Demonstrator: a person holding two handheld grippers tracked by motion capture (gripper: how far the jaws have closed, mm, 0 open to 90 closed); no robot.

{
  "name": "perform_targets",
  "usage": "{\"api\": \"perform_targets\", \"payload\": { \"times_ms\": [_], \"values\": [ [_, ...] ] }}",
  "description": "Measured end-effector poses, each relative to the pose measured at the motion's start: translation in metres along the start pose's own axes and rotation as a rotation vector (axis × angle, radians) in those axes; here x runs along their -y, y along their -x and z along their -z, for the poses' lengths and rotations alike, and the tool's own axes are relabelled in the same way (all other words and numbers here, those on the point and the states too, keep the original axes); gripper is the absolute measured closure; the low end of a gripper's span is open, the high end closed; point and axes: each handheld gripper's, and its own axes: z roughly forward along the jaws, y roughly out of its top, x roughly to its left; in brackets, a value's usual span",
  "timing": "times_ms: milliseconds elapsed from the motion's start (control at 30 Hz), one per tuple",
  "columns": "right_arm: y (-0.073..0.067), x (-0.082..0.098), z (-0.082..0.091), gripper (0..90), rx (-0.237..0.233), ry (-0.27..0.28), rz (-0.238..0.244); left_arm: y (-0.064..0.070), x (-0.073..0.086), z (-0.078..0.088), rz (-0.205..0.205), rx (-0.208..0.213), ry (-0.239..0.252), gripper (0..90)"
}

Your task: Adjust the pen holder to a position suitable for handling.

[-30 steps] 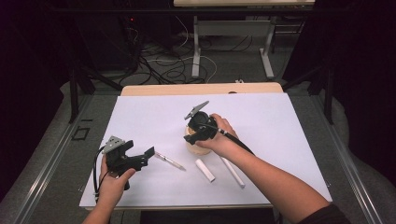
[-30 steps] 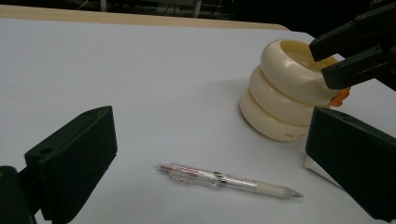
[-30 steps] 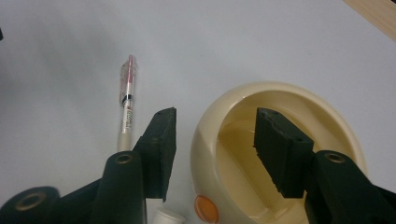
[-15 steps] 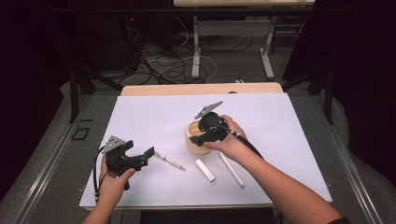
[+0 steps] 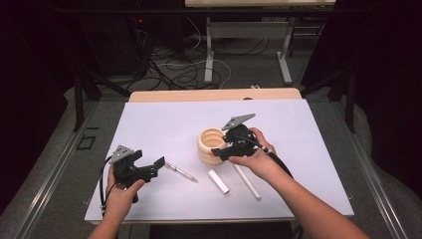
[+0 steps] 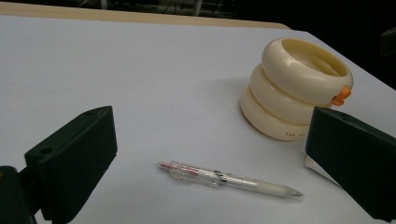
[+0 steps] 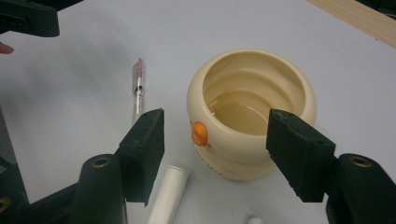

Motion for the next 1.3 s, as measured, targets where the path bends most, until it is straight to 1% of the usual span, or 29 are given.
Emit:
{"api": "perform_targets", "payload": {
  "times_ms": [67,133,167,200,233,300,333,367,400,467,500,533,567,600,633,700,733,933,967,1000,1067,1100,1200,1233,1300],
  "values": [
    [0.000,0.005,0.004,34.9,0.002,0.002,-0.007,0.000,0.000,0.000,0.000,-0.002,-0.003,2.2],
    [0.000,0.010,0.008,32.0,0.018,0.015,-0.015,0.000,0.000,0.000,0.000,-0.002,-0.002,2.2],
    [0.000,0.013,0.009,31.5,0.022,0.016,-0.030,0.000,0.000,0.000,0.000,-0.002,-0.002,2.2],
    [0.000,0.015,0.011,31.2,0.016,0.016,-0.040,0.000,0.000,0.000,0.001,-0.002,-0.002,2.2],
    [0.001,0.018,0.012,31.1,0.021,0.020,-0.039,0.000,0.000,0.000,0.001,-0.001,-0.003,2.2],
    [0.002,0.022,0.014,31.1,0.018,0.015,-0.063,0.000,0.000,0.000,0.001,-0.002,-0.003,2.2],
    [0.003,0.025,0.015,31.1,0.015,0.031,-0.070,0.000,0.000,0.000,0.000,-0.001,-0.003,2.2],
    [0.003,0.027,0.017,31.1,0.013,0.014,-0.071,0.000,0.000,0.000,0.000,-0.002,-0.004,2.2],
    [0.004,0.030,0.017,31.1,0.013,0.028,-0.072,0.000,0.000,0.000,0.000,-0.001,-0.004,2.2],
    [0.004,0.034,0.018,30.9,0.023,0.016,-0.083,0.000,0.000,0.000,0.000,-0.002,-0.004,2.3],
    [0.005,0.035,0.019,30.9,0.026,0.008,-0.074,0.000,0.000,0.000,-0.001,-0.002,-0.004,2.3],
    [0.005,0.037,0.020,30.9,0.028,-0.005,-0.077,0.000,0.000,0.000,0.000,-0.002,-0.004,2.2],
    [0.006,0.041,0.021,30.9,0.035,0.014,-0.080,0.000,0.000,0.000,0.000,-0.001,-0.005,2.2],
    [0.006,0.043,0.021,30.9,0.035,0.019,-0.079,0.000,0.000,0.000,0.000,-0.003,-0.005,2.3],
    [0.007,0.045,0.022,30.9,0.037,0.010,-0.085,0.000,0.000,0.000,0.000,-0.003,-0.005,2.3],
    [0.009,0.053,0.022,30.9,0.041,0.022,-0.106,-0.001,0.001,-0.001,0.000,-0.002,-0.007,2.3],
    [0.009,0.055,0.023,30.9,0.039,0.016,-0.115,-0.001,0.001,-0.001,0.001,-0.002,-0.008,2.3],
    [0.016,0.073,0.022,31.9,0.040,0.031,-0.139,-0.001,0.001,-0.001,0.004,-0.003,-0.008,2.3],
    [0.016,0.076,0.022,32.6,0.045,0.032,-0.151,-0.001,0.001,-0.001,0.004,-0.003,-0.010,2.3],
    [0.017,0.077,0.023,32.7,0.045,0.026,-0.145,-0.001,0.001,-0.001,0.004,-0.004,-0.008,2.2],
    [0.018,0.081,0.022,32.7,0.051,0.027,-0.157,-0.001,0.001,0.000,0.003,-0.004,-0.006,2.3],
    [0.019,0.083,0.022,32.7,0.045,0.018,-0.164,0.000,0.000,0.000,0.002,-0.002,-0.009,2.3],
    [0.020,0.088,0.022,32.7,0.035,-0.024,-0.223,0.000,0.000,0.000,0.002,0.000,-0.014,2.5],
    [0.020,0.090,0.021,32.7,0.035,-0.022,-0.231,-0.001,0.000,0.000,0.001,0.000,-0.018,2.7],
    [0.022,0.093,0.020,32.7,0.031,-0.038,-0.254,-0.001,0.000,0.001,0.005,0.000,-0.016,2.7]
  ]
}}
